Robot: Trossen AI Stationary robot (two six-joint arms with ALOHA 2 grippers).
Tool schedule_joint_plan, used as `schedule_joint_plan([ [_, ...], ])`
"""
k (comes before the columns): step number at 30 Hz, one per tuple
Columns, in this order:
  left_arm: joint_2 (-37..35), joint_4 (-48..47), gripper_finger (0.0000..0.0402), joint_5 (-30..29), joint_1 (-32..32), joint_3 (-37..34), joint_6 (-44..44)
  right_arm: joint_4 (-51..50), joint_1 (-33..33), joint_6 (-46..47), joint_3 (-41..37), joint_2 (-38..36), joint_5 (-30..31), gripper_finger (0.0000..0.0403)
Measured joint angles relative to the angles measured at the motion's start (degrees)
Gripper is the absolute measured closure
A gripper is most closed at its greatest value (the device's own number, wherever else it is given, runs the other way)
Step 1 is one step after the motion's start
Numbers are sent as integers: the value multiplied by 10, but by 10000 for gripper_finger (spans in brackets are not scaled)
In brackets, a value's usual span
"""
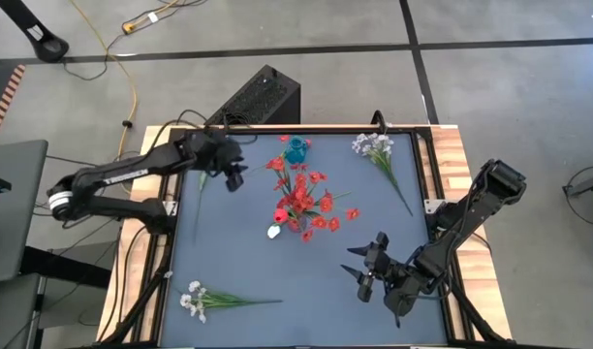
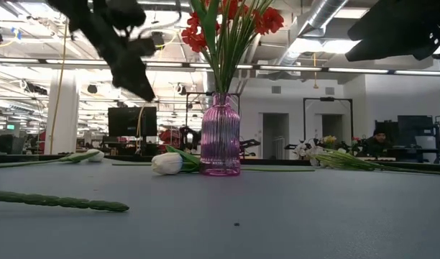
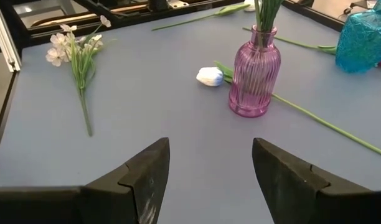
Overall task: Sort flowers into vase by color
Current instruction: Put the red tulip into the violet vase
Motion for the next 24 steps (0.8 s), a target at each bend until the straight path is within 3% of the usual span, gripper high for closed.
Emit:
schedule_joint_plan([
  [9, 153, 106, 262, 70, 97, -13, 32, 17, -12, 0, 0, 0, -24, 149],
  [16, 268, 154, 262, 86, 111, -14, 68, 17, -12, -1, 0, 0, -24, 149],
  [24, 322, 185, 262, 99, 111, -12, 71, 13, -15, -6, 0, 0, -24, 149],
])
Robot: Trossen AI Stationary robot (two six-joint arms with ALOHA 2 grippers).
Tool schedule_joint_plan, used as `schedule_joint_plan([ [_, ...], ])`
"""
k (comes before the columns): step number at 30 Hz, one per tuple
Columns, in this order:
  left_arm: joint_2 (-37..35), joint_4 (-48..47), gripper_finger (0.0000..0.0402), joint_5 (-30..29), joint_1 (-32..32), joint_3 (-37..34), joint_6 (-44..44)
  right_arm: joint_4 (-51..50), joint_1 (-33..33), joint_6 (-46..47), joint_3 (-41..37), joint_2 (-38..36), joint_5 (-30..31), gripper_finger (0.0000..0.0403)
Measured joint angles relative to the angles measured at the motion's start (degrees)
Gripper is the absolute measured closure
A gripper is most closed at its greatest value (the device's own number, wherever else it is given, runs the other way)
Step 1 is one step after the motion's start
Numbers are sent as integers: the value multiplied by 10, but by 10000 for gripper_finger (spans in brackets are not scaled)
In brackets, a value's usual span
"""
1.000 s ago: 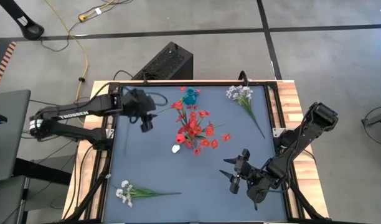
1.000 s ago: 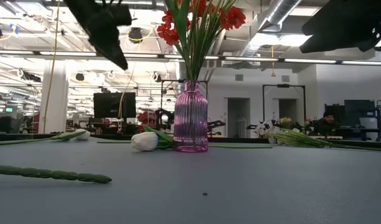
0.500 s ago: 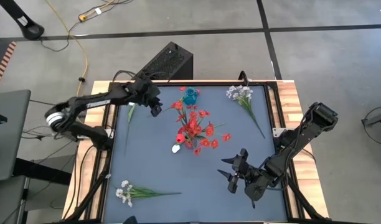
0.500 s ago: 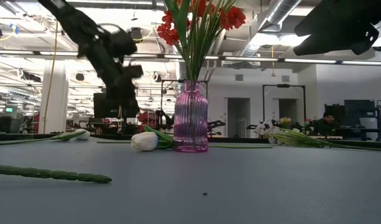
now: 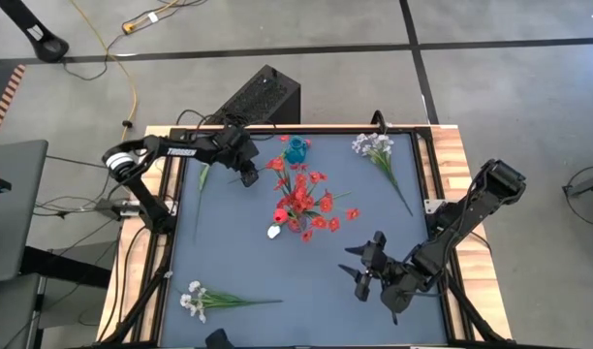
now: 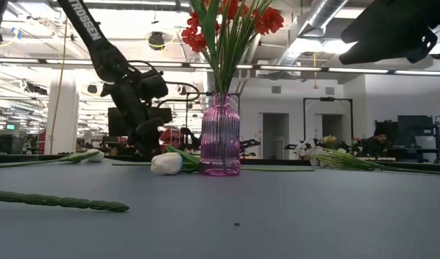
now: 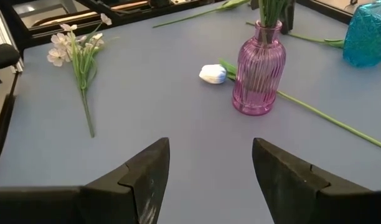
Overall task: Sort flowers into vase by color
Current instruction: Put the red tulip into the violet vase
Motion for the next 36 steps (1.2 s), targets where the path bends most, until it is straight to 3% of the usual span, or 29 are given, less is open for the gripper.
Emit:
schedule_joint_plan([
  [8, 2, -15, 262, -4, -7, 0, 10, -8, 0, 0, 0, 0, 0, 149],
  [17, 2, -39, 265, -86, -58, 2, 29, -7, 0, 0, 0, 0, 0, 149],
  [21, 2, -42, 299, -105, -67, 2, 28, -7, 0, 3, 0, 0, 0, 149],
  [26, 3, -44, 385, -80, -57, 1, 15, -4, 6, 5, 0, 0, 0, 149],
  [36, -7, -46, 401, -39, -23, -1, -15, -5, 18, 17, 0, 0, 0, 149],
])
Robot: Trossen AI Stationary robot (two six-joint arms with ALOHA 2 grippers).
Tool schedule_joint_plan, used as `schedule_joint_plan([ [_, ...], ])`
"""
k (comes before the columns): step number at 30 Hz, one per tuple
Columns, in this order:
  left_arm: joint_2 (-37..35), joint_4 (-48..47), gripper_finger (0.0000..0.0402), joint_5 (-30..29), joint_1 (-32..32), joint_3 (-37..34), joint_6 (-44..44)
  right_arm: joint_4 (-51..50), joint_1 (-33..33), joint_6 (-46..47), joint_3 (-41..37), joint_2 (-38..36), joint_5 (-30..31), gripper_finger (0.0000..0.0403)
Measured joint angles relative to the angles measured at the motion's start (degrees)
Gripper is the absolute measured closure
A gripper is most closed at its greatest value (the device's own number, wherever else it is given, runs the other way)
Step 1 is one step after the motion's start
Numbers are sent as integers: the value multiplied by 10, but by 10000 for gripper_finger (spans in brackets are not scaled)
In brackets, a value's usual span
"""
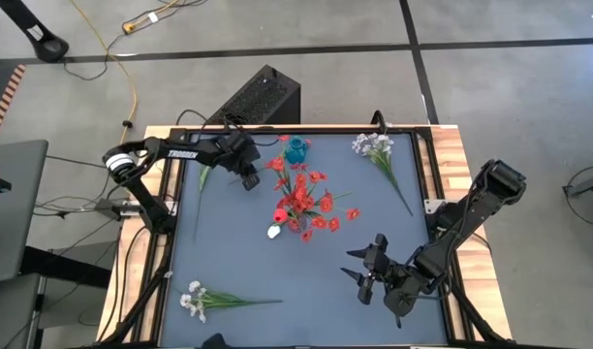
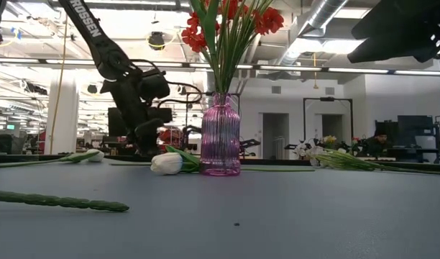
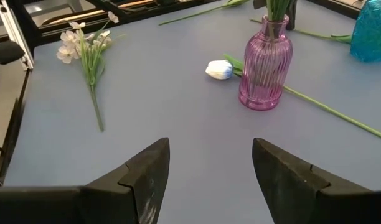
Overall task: Sort flowers into vase by color
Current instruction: Put the red tulip into the violet vase
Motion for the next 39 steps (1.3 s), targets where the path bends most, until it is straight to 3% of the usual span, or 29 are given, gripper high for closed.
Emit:
schedule_joint_plan([
  [19, -195, -144, 401, 23, 17, -1, -7, 0, -7, -1, 0, 0, -5, 149],
  [30, -204, -206, 401, 30, 1, -1, -13, 0, -11, 1, 0, 0, -13, 149],
  [39, -204, -164, 401, 24, -19, -51, -57, 6, -11, 3, 0, 0, -14, 149],
])
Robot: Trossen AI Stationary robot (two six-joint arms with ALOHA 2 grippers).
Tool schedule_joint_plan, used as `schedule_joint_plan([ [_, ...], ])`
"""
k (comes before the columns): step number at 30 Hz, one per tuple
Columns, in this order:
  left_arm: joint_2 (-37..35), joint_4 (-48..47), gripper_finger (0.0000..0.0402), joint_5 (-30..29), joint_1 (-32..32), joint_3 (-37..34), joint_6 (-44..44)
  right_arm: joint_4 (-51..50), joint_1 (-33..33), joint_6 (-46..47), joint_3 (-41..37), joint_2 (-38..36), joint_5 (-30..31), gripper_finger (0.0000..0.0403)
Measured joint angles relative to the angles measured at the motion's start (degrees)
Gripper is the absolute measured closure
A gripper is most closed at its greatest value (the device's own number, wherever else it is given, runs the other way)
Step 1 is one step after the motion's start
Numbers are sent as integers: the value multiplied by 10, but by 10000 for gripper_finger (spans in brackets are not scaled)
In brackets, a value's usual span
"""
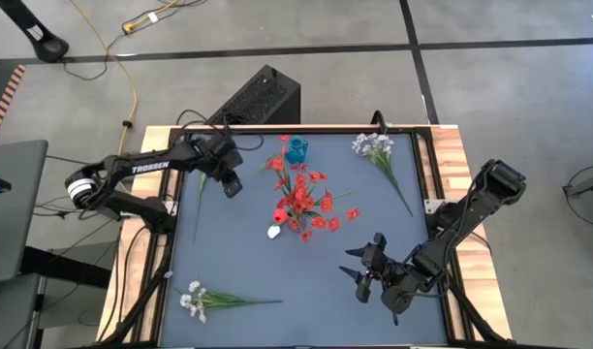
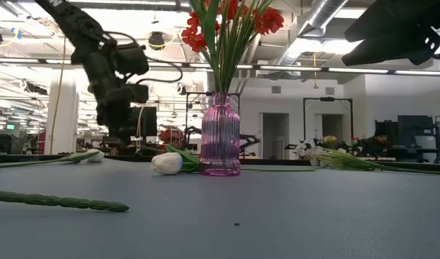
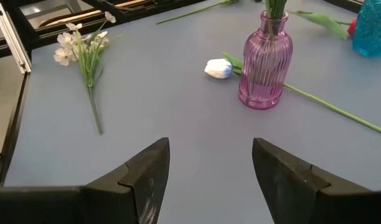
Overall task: Sort flowers into vase by color
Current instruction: Put the red tulip into the violet vase
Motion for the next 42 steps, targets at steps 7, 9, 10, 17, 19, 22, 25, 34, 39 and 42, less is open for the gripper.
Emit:
schedule_joint_plan([
  [7, 0, 39, 399, 4, 0, -56, -27, 0, 0, 0, 0, 0, 0, 149],
  [9, 0, 37, 388, 4, 0, -60, -25, 0, 0, 0, 0, 0, 0, 149],
  [10, 0, 39, 380, 4, 0, -60, -23, 0, 0, 0, 0, 0, 0, 149],
  [17, 0, 71, 295, -9, -20, -60, -19, -1, -2, -3, 0, 0, 0, 149],
  [19, 0, 74, 271, -24, -34, -60, -19, -2, -4, -3, 0, 0, 0, 149],
  [22, 0, 76, 245, -56, -54, -60, -16, -2, -7, -12, 0, 0, 0, 149],
  [25, 0, 75, 232, -67, -64, -60, -14, -2, -11, -16, 0, 0, 0, 149],
  [34, 0, 75, 240, -100, -72, -60, -21, 6, -11, -15, 0, 0, 0, 149],
  [39, 0, 107, 242, -88, -74, -86, -33, 6, -11, -15, 0, 0, 0, 149],
  [42, 0, 129, 242, -91, -74, -110, -39, 7, -11, -15, 0, 0, 0, 149],
])
